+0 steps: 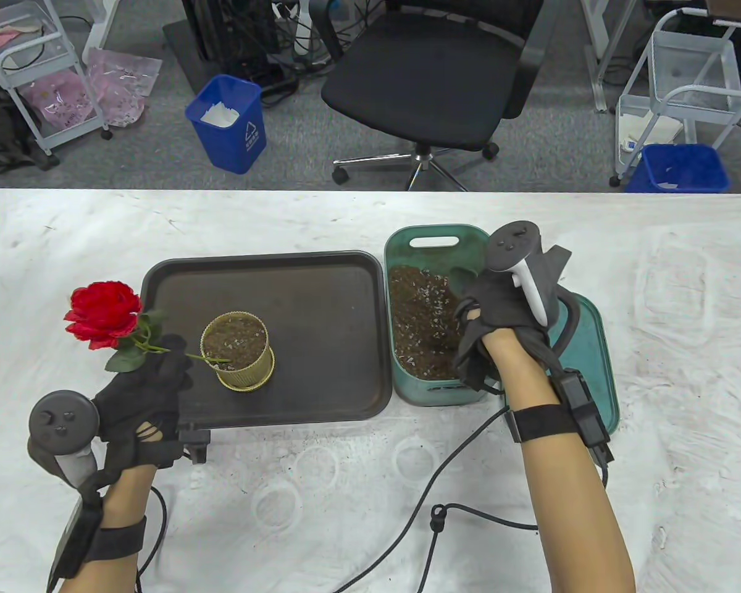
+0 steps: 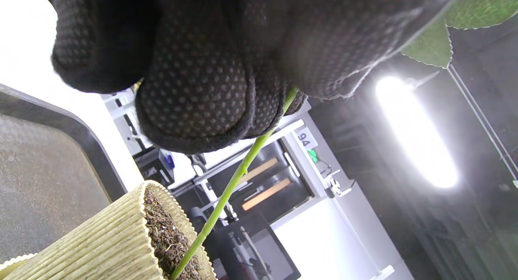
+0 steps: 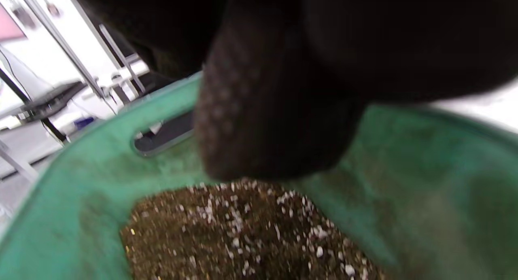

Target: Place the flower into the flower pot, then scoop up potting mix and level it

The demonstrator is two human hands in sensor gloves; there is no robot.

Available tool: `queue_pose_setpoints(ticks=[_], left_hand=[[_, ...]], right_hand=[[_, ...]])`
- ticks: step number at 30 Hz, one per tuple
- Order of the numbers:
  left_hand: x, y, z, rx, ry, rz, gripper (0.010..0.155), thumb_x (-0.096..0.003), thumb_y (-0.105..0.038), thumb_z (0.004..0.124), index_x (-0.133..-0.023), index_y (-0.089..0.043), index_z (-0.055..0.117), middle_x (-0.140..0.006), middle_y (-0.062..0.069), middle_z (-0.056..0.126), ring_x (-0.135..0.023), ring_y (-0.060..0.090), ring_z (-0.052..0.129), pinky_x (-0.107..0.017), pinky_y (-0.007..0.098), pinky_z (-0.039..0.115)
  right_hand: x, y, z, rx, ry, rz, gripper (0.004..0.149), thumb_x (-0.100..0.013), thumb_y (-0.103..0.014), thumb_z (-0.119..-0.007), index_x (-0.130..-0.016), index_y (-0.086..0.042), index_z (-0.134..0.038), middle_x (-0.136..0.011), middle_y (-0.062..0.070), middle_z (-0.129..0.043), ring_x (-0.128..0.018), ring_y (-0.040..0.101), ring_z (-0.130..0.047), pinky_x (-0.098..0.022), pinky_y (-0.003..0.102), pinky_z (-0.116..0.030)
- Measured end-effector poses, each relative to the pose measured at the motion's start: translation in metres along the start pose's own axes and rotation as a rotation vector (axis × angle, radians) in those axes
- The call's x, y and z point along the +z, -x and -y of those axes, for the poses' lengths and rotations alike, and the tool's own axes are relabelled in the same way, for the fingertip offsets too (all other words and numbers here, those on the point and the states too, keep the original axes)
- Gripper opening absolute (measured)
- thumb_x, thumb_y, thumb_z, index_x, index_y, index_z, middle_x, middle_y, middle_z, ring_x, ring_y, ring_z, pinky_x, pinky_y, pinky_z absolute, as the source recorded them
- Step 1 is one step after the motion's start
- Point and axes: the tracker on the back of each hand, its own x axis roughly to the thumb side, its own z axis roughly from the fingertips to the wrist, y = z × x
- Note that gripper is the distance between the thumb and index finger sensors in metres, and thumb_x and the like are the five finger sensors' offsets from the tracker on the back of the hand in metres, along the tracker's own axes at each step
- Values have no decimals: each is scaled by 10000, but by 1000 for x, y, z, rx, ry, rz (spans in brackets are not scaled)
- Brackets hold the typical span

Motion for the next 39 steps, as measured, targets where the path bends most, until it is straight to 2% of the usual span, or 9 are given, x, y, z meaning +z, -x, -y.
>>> queue_pose_setpoints(ticks=[4, 11, 13, 17, 20, 31, 39], left_hand=[[0, 0, 0, 6, 0, -6, 428, -400, -430, 901, -765, -211, 957, -649, 26, 1033, -332, 178, 1128, -344, 380, 946], [-1, 0, -2, 0, -5, -10, 429, -400, -430, 901, -763, -211, 958, -647, 26, 1034, -331, 178, 1128, -343, 380, 947], [-1, 0, -2, -1, -8, -10, 428, -400, -429, 902, -763, -210, 958, -648, 24, 1034, -330, 179, 1129, -343, 380, 947], [-1, 0, -2, -3, -6, -7, 427, -400, -429, 902, -762, -210, 959, -648, 27, 1034, -331, 179, 1128, -345, 381, 946], [-1, 0, -2, -2, -6, -7, 428, -399, -429, 902, -763, -211, 958, -647, 25, 1035, -330, 178, 1128, -343, 380, 947], [-1, 0, -2, -6, -3, 2, 426, -400, -429, 903, -763, -212, 958, -648, 26, 1034, -333, 178, 1128, -344, 380, 946], [-2, 1, -2, 9, 0, -10, 429, -399, -430, 902, -764, -210, 958, -648, 26, 1034, -331, 178, 1129, -344, 380, 946]], right_hand=[[-19, -8, -17, 46, -80, -12, 527, -433, -317, -777, -874, -32, -726, -602, 160, -991, -208, 267, -1065, -79, 350, -932], [-37, -12, -32, 55, -99, -32, 522, -431, -314, -774, -875, -42, -729, -607, 158, -989, -218, 274, -1061, -89, 359, -928], [-41, -13, -37, 54, -154, -40, 522, -433, -322, -761, -878, -53, -723, -608, 140, -989, -220, 260, -1062, -92, 347, -930], [-46, -12, -48, -109, -333, -37, 531, -427, -310, -755, -867, -15, -725, -581, 152, -993, -193, 254, -1062, -71, 343, -928], [-48, -11, -51, -134, -376, -43, 543, -426, -309, -747, -867, 6, -705, -581, 152, -987, -201, 251, -1069, -75, 340, -936], [-40, 1, -48, -386, -491, -34, 547, -425, -305, -730, -881, -6, -687, -608, 143, -976, -239, 258, -1077, -100, 340, -949], [-20, 18, -37, -515, -477, -45, 537, -427, -298, -717, -875, -5, -678, -609, 147, -968, -244, 259, -1085, -97, 337, -962]])
